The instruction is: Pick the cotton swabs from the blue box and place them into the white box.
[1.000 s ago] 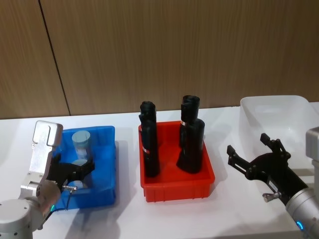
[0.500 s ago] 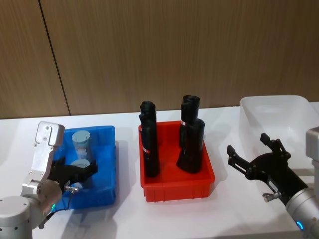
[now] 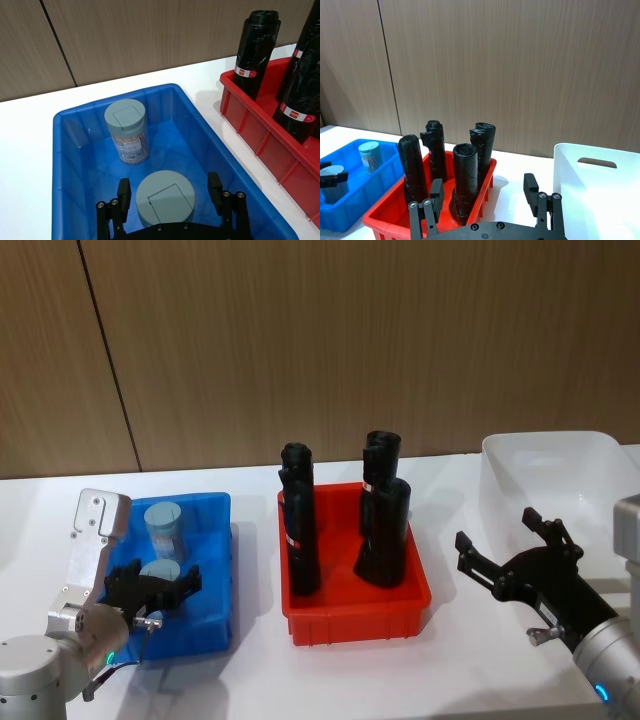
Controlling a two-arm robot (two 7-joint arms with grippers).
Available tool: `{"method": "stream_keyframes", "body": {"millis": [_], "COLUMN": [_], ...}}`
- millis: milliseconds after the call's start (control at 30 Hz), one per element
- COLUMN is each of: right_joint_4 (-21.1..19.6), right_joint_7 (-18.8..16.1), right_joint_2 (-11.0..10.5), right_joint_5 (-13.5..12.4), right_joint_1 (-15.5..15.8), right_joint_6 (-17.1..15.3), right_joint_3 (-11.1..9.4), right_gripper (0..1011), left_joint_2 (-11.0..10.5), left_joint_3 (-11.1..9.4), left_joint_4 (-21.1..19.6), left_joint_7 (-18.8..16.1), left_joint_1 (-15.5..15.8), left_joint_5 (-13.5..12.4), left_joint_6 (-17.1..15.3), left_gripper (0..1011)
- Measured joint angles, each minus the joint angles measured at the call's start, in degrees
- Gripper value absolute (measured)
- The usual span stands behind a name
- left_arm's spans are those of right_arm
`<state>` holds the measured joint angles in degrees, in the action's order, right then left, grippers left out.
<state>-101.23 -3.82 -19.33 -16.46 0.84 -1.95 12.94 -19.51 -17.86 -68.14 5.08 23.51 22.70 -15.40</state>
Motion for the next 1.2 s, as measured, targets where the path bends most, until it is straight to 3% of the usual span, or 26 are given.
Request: {"method": "stream_keyframes", "body": {"millis": [467,767,1200], "right_joint_4": [0.0,0.0,0.0], "right_joint_7": [0.0,0.0,0.0], "right_joint_2": [0.0,0.0,0.0], "right_joint_5": [0.0,0.0,0.0], "right_joint_1": [0.0,0.0,0.0], "right_joint_6": [0.0,0.0,0.0], "right_joint_3": [0.0,0.0,0.0], "right_gripper": [1002,1002,1002], "left_joint_2": [0.57,0.29,-0.85], "left_joint_3": [0.35,0.66,0.88], "left_joint_4": [1.62,-0.89,-9.71], "left_joint_7": [-0.03,-1.04,0.23], "left_joint_1": [0.49,-0.04,-1.21], "left_joint_5": [1.47,1.51,-1.33], "left_joint_6": [0.76,0.8,0.97], "left_gripper": [669,670,670]}}
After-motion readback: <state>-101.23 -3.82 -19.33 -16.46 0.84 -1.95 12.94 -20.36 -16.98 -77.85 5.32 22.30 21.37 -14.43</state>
